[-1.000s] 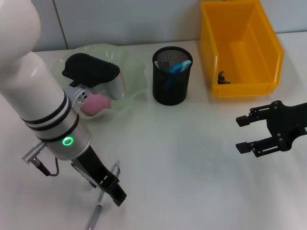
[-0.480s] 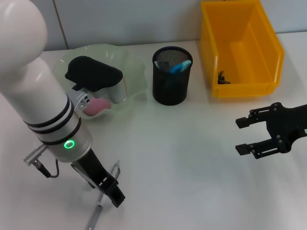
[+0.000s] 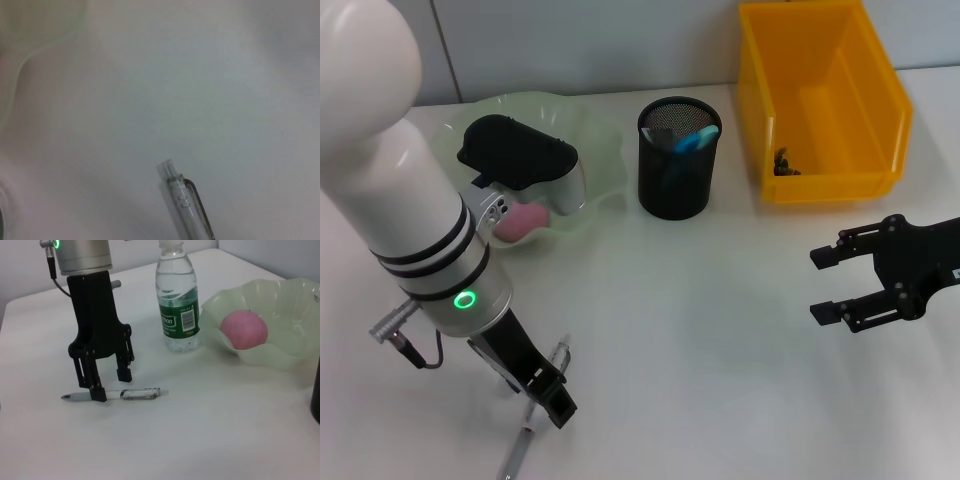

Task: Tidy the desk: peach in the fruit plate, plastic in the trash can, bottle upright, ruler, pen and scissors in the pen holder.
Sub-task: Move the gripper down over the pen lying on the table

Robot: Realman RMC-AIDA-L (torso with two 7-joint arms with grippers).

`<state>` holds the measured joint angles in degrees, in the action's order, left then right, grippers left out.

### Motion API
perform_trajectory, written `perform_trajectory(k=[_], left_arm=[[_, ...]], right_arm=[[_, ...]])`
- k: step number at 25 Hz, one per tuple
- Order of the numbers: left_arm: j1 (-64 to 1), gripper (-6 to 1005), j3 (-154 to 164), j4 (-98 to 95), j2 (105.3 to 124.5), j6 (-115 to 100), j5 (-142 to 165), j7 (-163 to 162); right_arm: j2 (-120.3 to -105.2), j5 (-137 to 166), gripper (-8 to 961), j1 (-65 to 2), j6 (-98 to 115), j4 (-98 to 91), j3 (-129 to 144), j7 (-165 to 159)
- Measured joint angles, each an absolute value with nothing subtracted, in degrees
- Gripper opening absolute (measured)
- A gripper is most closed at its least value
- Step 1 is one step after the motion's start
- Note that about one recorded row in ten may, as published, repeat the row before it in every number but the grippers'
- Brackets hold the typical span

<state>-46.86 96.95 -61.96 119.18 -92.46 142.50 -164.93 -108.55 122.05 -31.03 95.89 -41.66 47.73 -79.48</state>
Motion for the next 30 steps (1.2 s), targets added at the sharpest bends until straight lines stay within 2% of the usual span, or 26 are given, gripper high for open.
perform_trajectory(k=[5,30], left_arm=[[-46.44,671,97.39,-62.43,119.18,-92.61,142.35,-164.90],[-46.61,667,98.74,-62.78,119.18,-92.49,142.16,-164.76]], right_arm=[[-108.55,122.08,746,-31.03,95.89,-41.94,47.73,-79.80],[-108.55,122.55,746,-31.23,96.10,-42.62,47.67,-80.67]])
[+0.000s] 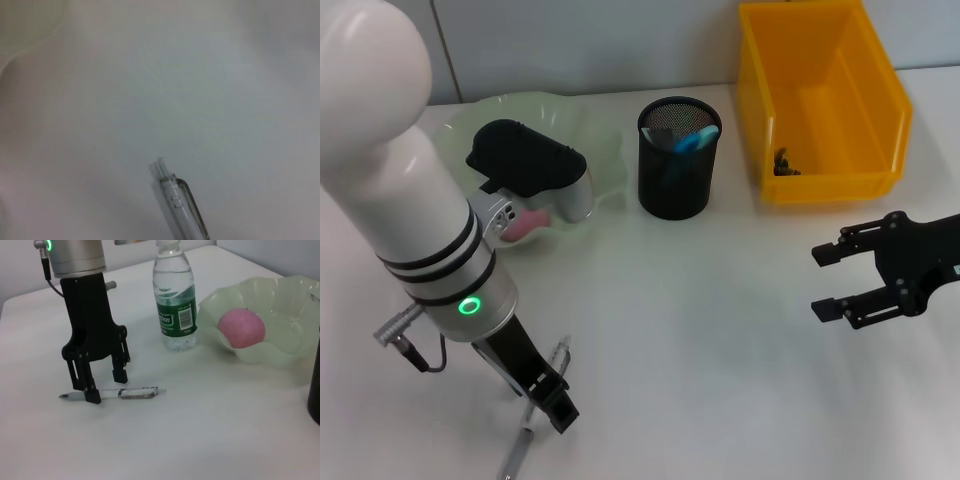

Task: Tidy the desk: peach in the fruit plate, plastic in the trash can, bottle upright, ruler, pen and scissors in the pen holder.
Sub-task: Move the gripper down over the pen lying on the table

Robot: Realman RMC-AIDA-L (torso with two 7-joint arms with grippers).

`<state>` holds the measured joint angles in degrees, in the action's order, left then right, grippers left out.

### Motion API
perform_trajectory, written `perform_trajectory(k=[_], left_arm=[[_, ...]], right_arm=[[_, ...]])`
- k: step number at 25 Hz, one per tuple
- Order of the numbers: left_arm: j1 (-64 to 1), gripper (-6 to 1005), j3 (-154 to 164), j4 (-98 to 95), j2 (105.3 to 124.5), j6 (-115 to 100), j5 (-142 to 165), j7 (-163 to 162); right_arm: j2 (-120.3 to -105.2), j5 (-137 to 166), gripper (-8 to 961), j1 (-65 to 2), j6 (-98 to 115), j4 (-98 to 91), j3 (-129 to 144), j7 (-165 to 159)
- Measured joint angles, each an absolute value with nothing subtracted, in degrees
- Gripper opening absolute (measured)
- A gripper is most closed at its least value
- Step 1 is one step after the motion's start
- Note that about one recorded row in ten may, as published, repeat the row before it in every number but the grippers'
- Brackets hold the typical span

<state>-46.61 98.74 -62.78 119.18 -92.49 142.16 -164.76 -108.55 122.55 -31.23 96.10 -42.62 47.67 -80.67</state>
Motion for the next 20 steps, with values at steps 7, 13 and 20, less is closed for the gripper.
perform_trajectory(k=[7,13,20], left_arm=[[-47.05,666,99.35,-62.70,119.18,-91.94,142.07,-164.67],[-47.06,653,99.82,-62.18,119.18,-91.09,142.05,-164.72],[-47.03,622,99.95,-62.06,119.18,-90.70,142.10,-164.71]], right_arm=[[-108.54,122.72,746,-31.44,95.95,-42.64,47.58,-80.67],[-108.54,122.74,746,-31.37,95.88,-42.63,47.45,-80.43],[-108.54,122.75,746,-31.56,95.89,-42.63,47.56,-80.34]])
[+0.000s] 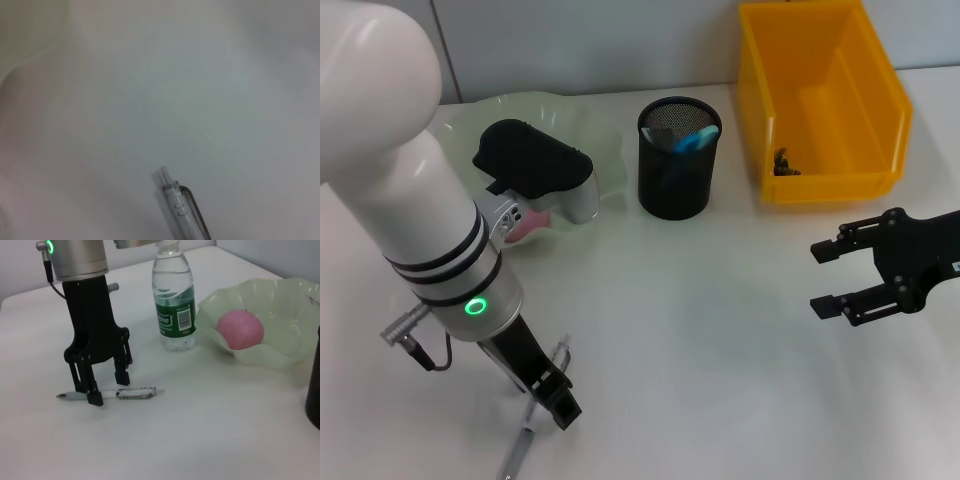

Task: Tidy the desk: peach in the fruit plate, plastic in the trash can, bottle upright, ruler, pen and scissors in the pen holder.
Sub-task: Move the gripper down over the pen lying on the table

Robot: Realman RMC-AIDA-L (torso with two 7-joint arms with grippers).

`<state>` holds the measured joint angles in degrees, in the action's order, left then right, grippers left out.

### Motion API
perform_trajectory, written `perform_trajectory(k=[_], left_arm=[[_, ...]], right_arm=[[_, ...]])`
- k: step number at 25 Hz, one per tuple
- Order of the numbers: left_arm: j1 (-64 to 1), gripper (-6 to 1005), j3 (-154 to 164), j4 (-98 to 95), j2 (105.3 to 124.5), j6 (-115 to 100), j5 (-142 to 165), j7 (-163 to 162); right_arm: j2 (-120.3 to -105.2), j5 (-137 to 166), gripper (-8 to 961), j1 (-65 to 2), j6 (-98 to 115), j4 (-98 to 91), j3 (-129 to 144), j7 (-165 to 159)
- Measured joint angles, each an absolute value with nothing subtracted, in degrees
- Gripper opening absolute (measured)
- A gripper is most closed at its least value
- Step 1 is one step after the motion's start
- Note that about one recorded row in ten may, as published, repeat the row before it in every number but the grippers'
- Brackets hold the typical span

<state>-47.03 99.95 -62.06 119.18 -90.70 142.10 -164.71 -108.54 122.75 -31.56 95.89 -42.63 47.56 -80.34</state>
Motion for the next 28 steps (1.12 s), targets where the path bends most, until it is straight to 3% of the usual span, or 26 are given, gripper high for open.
perform_trajectory(k=[28], left_arm=[[-47.02,571,100.72,-62.38,119.18,-90.17,141.76,-164.53]], right_arm=[[-108.54,122.80,746,-31.37,95.89,-42.72,47.60,-80.32]])
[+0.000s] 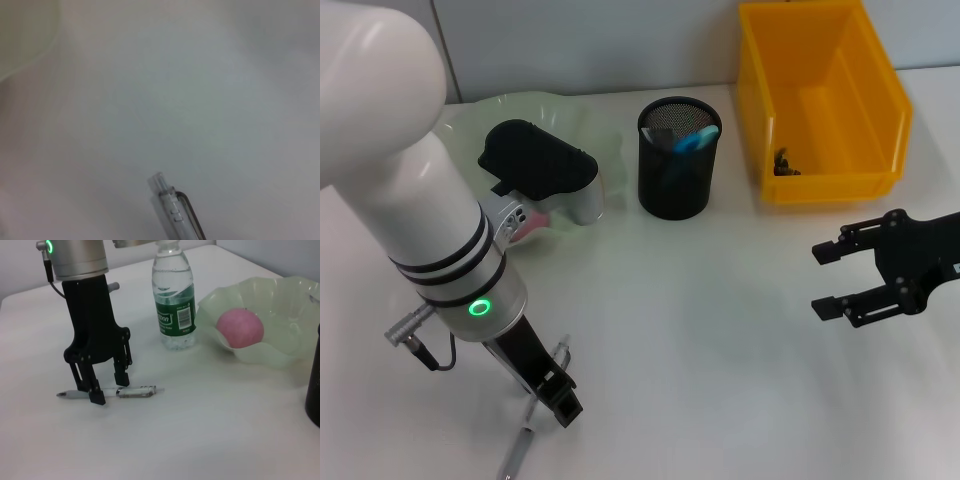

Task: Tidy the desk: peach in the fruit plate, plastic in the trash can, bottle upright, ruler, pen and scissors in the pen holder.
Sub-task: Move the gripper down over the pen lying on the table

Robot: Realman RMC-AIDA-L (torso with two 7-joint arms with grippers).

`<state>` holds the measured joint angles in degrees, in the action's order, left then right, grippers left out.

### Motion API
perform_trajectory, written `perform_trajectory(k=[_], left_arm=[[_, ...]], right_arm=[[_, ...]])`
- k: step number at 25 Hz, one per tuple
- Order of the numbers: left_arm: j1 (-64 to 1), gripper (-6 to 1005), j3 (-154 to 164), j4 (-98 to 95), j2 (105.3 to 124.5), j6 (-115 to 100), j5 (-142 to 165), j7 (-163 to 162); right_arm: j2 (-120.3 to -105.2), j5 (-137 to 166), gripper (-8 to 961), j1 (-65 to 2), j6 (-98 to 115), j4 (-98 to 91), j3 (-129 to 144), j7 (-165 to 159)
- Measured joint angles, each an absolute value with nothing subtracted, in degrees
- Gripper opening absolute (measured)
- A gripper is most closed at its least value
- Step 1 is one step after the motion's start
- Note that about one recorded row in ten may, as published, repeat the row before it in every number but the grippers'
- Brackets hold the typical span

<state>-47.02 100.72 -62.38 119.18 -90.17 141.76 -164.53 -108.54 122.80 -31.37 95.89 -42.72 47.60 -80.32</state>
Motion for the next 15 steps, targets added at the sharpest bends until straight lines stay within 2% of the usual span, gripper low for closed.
perform_trajectory(k=[15], left_arm=[[-47.02,560,100.81,-62.59,119.18,-90.37,141.69,-164.71]], right_arm=[[-108.57,122.78,745,-31.12,96.28,-42.76,47.45,-80.31]])
